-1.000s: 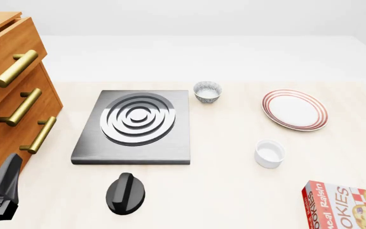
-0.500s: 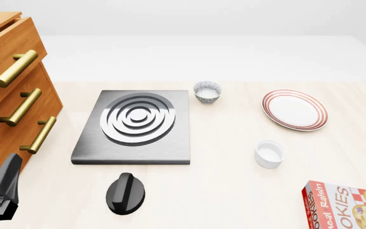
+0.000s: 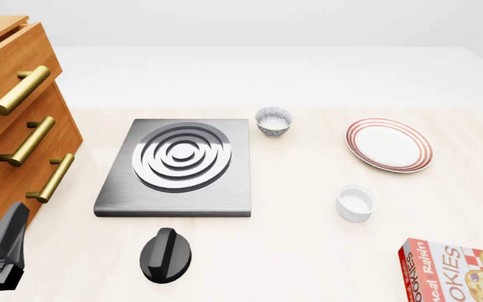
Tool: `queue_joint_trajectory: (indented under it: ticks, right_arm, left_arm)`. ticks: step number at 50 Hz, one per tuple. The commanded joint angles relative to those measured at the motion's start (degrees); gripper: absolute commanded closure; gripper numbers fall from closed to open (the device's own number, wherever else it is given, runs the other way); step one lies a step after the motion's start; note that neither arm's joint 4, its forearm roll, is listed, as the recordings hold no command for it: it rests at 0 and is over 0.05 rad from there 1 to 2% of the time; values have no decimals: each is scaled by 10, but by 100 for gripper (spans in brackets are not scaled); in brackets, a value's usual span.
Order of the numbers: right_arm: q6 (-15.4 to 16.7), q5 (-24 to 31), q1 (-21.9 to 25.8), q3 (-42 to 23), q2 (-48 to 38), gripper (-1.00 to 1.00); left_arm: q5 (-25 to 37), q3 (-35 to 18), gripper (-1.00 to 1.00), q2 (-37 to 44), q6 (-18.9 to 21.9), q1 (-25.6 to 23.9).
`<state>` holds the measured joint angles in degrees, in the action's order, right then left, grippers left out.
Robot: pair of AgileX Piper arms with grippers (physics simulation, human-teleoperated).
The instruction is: Pick the akita bowl next to the cookies box and place it on the plate.
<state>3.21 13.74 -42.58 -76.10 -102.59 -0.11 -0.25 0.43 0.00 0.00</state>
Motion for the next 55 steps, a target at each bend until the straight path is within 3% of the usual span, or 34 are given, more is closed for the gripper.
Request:
queue_joint_trajectory:
  ticks: [1, 4, 5, 6, 8, 9, 11, 14, 23, 32, 44, 55]
  right_arm:
    - [-144, 69, 99, -18, 54, 100]
    - [-158, 66, 108, -15, 52, 100]
    - [-272, -2, 207, 61, 8, 100]
    - [-268, -9, 206, 64, 2, 100]
    - [-322, -39, 244, 102, -1, 100]
    - [-303, -44, 234, 98, -11, 100]
    - [-330, -71, 258, 123, -18, 100]
    - [-345, -98, 275, 143, -31, 100]
    - [-359, -137, 303, 161, -61, 100]
    - [-331, -128, 288, 123, -85, 100]
    - [-339, -111, 290, 73, -89, 100]
    - [-326, -108, 293, 52, -104, 100]
  left_arm:
    - [0, 0, -100, 0, 0, 0]
    - [0, 0, -100, 0, 0, 0]
    - [0, 0, -100, 0, 0, 0]
    - [0, 0, -100, 0, 0, 0]
    - [0, 0, -100, 0, 0, 0]
    - [0, 0, -100, 0, 0, 0]
    - [0, 0, -100, 0, 0, 0]
    - [0, 0, -100, 0, 0, 0]
    - [0, 0, -100, 0, 0, 0]
    - [0, 0, -100, 0, 0, 0]
    - [0, 0, -100, 0, 0, 0]
    - [0, 0, -100, 0, 0, 0]
